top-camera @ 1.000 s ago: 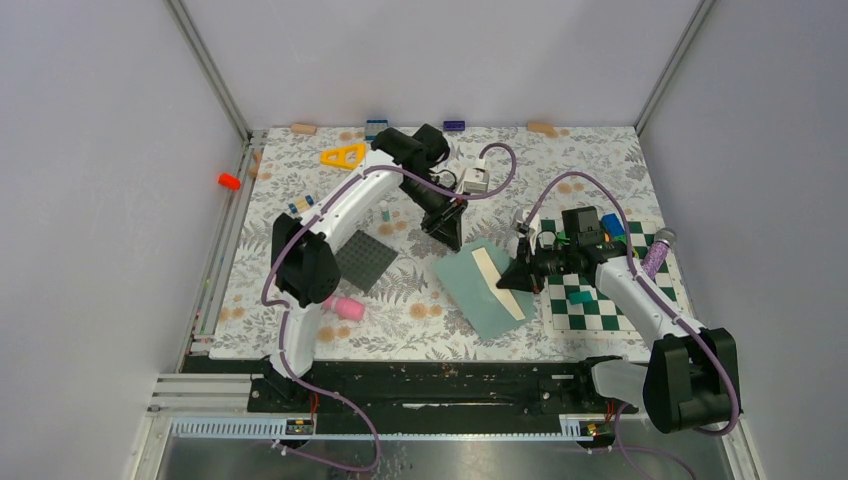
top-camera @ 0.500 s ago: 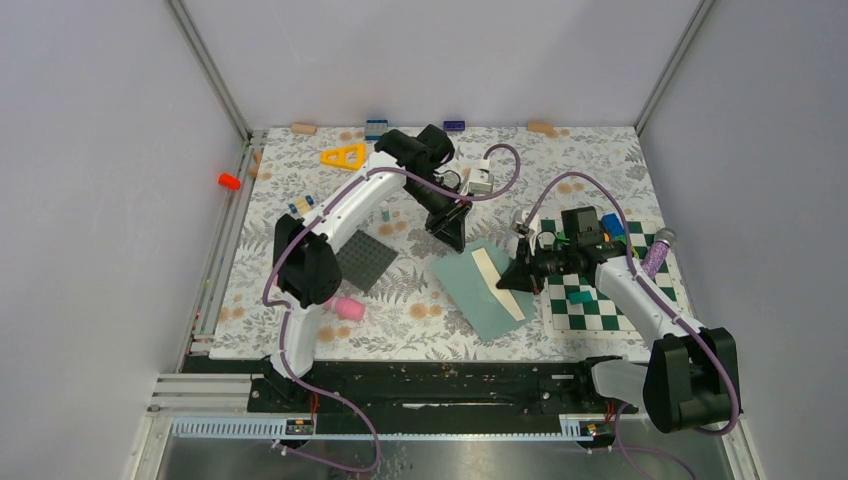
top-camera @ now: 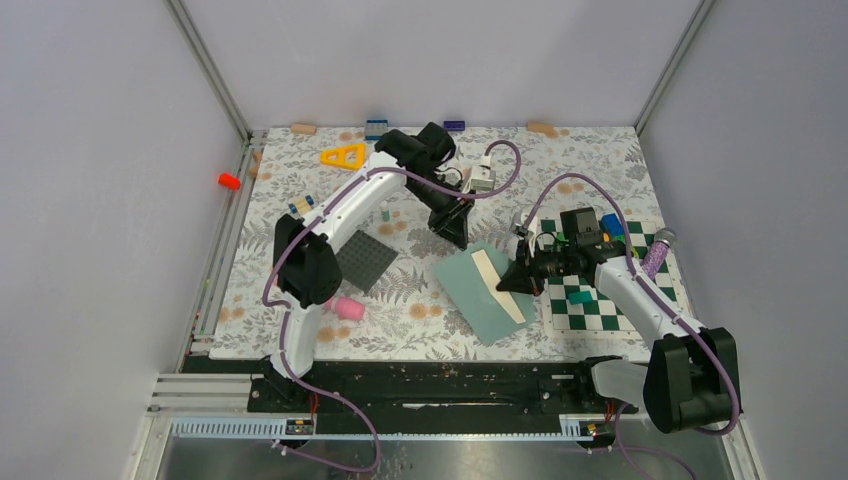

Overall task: Place the letter into the envelope and seal it
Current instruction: Place the letter in the envelope.

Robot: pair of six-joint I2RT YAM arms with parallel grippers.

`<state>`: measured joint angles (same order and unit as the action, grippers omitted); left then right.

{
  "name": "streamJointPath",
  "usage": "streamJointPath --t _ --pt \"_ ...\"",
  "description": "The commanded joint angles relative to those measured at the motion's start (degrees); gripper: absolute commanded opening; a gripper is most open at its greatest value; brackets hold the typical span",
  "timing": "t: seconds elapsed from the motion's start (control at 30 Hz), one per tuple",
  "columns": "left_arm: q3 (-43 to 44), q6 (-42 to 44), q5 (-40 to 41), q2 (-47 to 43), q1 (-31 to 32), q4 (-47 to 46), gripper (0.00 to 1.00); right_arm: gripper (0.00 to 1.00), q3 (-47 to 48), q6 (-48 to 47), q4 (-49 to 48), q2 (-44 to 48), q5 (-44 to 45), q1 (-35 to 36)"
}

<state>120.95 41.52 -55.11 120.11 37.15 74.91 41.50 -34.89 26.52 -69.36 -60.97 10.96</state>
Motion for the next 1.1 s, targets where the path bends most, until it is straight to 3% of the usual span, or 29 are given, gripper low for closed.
streamJointPath --t 0.0,0.4,0.57,0.8,1.07 --pt "0.87 0.57 -0.01 0.17 1.02 -0.71 0.24 0.0 1.84 -1.05 0.69 1.21 -1.25 0.84" --pt "2.11 0.03 -0.3 1.26 1.28 -0.75 0.18 0.0 1.77 -1.18 0.68 1.55 -1.51 1.14" --pt "2.19 -0.42 0.99 1.39 1.34 -1.07 0.23 0.0 1.41 -1.55 0.76 2.15 -1.45 1.25" --pt "2.3 -1.26 0.46 1.32 1.35 -1.78 0.24 0.0 1.49 -2.24 1.56 2.32 -1.68 1.29" --pt "2.02 -0.69 0.23 1.5 1.84 -1.18 0.17 0.0 1.75 -2.46 1.96 2.2 -1.61 1.45"
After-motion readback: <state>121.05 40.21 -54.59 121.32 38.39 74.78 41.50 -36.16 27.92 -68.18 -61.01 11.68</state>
